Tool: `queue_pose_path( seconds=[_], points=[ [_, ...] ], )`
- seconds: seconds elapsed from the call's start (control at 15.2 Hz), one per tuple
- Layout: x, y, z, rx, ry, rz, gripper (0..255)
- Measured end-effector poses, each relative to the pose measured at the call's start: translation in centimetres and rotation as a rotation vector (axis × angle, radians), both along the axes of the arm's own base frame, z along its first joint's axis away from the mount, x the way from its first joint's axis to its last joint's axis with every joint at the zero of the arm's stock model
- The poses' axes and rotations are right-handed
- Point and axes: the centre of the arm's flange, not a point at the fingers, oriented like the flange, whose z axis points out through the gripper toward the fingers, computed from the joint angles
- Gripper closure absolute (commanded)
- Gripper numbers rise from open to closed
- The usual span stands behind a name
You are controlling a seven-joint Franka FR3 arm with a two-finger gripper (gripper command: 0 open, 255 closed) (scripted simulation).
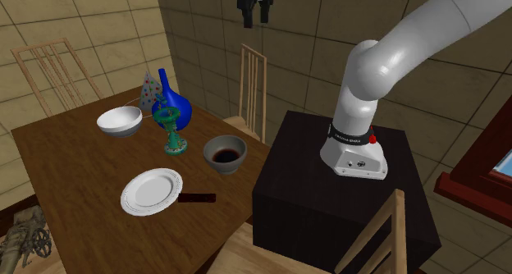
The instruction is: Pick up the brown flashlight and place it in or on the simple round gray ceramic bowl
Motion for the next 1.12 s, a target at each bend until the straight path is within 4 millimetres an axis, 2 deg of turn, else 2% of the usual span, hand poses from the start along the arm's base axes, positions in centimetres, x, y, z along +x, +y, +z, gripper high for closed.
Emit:
queue_pose_path(
  seconds=[0.07, 0.2, 0.79, 1.12],
  points=[
    [0.0, 0.0, 0.0, 0.0, 0.0, 0.0, 0],
    [0.3, 0.9, -1.4, -0.006, -0.004, 0.017, 0],
    [3.3, 6.9, -11.1, -0.045, -0.036, 0.142, 0],
    [4.2, 10.6, -16.3, -0.068, -0.056, 0.213, 0]
  ],
)
